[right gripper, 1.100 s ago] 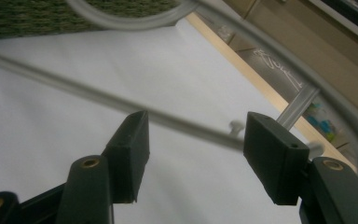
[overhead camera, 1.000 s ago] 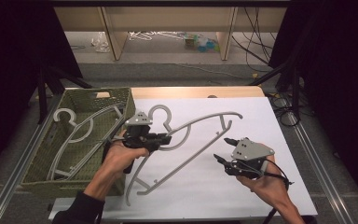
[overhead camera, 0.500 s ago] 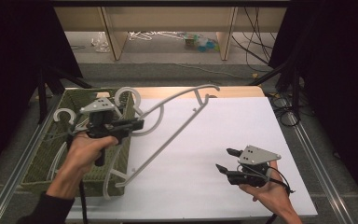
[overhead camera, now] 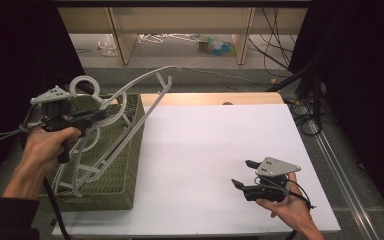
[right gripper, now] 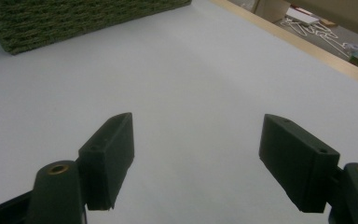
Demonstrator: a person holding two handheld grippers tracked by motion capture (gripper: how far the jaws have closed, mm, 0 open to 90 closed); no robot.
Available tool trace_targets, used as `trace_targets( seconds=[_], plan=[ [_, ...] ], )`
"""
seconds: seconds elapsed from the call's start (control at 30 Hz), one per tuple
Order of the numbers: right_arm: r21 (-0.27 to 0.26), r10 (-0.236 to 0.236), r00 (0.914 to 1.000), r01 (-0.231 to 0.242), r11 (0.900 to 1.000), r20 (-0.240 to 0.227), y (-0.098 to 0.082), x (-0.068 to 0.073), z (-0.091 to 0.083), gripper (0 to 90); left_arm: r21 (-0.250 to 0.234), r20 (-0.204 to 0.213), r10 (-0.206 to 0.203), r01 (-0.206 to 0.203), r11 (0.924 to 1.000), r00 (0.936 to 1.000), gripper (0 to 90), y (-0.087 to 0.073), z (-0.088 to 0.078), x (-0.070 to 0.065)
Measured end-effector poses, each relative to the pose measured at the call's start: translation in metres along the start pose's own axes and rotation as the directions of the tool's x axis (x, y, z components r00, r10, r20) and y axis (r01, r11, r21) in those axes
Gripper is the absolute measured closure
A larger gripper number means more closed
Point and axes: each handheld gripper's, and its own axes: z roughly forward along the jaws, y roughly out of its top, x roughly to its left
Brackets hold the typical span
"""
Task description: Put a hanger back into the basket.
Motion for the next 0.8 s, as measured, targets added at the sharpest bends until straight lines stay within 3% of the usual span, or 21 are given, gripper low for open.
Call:
trace_targets(
  seconds=[0.13,0.27,0.4,0.63,0.8],
  plan=[
    [0.003,0.003,1.0000,-0.003,1.000,-0.008,-0.001,-0.001,0.001,27.1,-0.002,-0.062,0.003,-0.004,1.0000,0.9980,80.8,-0.002,-0.003,0.020],
    [0.004,0.004,1.0000,-0.004,1.000,-0.009,-0.002,0.000,0.001,27.2,0.015,-0.130,0.019,-0.017,0.9997,0.9913,80.7,-0.007,-0.002,0.041],
    [0.011,0.001,1.0000,-0.001,1.000,-0.008,-0.003,-0.001,0.003,27.4,0.025,-0.157,0.050,-0.047,0.9986,0.9864,80.7,-0.014,-0.002,0.054],
    [0.013,0.004,1.0000,-0.003,1.000,-0.009,-0.003,-0.001,0.002,27.9,0.052,-0.199,0.058,-0.048,0.9975,0.9783,80.7,-0.028,-0.008,0.077],
    [0.006,0.005,0.9999,-0.005,1.000,-0.009,-0.003,0.000,0.004,27.9,0.081,-0.204,0.063,-0.047,0.9956,0.9770,80.7,-0.038,-0.009,0.085]
  ],
)
